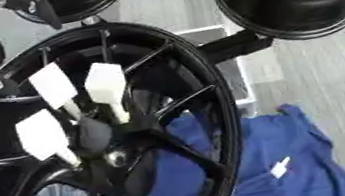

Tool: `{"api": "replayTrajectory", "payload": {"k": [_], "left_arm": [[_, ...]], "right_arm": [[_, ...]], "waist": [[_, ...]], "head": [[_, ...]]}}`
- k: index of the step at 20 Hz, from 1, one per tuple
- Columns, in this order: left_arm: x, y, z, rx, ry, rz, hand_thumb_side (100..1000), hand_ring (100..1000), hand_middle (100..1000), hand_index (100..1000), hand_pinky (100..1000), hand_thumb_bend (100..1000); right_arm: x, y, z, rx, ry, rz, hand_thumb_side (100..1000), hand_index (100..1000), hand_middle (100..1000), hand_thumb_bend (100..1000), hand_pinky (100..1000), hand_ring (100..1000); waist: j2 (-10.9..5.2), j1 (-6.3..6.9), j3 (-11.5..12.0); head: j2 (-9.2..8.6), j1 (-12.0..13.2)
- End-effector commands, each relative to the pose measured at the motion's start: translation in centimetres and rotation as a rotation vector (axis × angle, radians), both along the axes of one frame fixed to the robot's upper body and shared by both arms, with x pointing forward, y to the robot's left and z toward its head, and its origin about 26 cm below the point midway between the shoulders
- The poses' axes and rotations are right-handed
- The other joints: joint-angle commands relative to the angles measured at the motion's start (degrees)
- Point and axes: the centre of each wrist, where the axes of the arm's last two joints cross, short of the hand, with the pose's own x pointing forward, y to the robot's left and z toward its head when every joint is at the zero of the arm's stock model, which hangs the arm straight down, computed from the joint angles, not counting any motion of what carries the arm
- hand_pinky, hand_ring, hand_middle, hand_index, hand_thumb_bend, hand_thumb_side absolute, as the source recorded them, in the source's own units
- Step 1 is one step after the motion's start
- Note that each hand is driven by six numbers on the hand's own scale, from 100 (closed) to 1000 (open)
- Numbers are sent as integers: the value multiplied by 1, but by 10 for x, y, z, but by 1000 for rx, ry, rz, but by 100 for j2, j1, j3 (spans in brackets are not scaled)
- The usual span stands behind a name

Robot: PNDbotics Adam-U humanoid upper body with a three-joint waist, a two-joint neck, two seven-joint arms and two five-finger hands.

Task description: Pull the pin out of the wheel hub.

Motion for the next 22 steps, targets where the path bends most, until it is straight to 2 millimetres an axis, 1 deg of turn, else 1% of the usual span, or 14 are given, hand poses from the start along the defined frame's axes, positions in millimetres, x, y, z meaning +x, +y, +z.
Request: {"api": "replayTrajectory", "payload": {"k": [1, 4, 9, 10, 11, 15, 18, 19, 22], "left_arm": [[-1, 1, 6, 107, 1, -40, 100, 795, 741, 832, 847, 744], [3, 1, 0, 119, 23, -43, 100, 788, 730, 820, 844, 741], [12, 2, -12, 131, 58, -39, 100, 764, 670, 793, 836, 713], [14, 2, -14, 134, 62, -38, 100, 763, 670, 792, 835, 729], [15, 2, -16, 135, 68, -37, 100, 761, 671, 789, 834, 705], [23, 2, -22, 147, 82, -28, 100, 758, 670, 776, 830, 703], [25, 2, -24, 153, 82, -26, 100, 758, 670, 776, 830, 703], [27, 2, -25, 153, 87, -26, 100, 741, 658, 758, 823, 680], [30, 1, -30, 147, 107, -31, 100, 735, 657, 756, 821, 673]], "right_arm": [[-3, -1, 11, -17, -43, -8, 441, 753, 575, 100, 677, 641], [-3, 0, 10, -7, -52, -12, 442, 753, 573, 100, 676, 640], [-3, 0, 10, 1, -63, -17, 445, 752, 570, 100, 675, 630], [-3, 0, 10, 3, -65, -17, 441, 752, 570, 100, 675, 629], [-3, 0, 10, 5, -67, -16, 446, 752, 569, 100, 675, 629], [-2, 1, 9, 7, -72, -16, 442, 752, 569, 100, 674, 627], [-2, 1, 9, 8, -73, -16, 442, 752, 569, 100, 674, 627], [-2, 1, 9, 9, -76, -18, 435, 752, 568, 100, 673, 626], [-2, 0, 9, 11, -81, -23, 434, 753, 569, 100, 675, 628]], "waist": [[-124, 5, -23], [-108, 12, -46], [-82, 25, -69], [-81, 27, -69], [-80, 27, -67], [-87, 28, -74], [-90, 28, -76], [-98, 29, -90], [-117, 31, -111]], "head": [[-33, -6], [17, -13], [69, 4], [78, 9], [99, 9], [193, 12], [207, 13], [233, 23], [275, 33]]}}
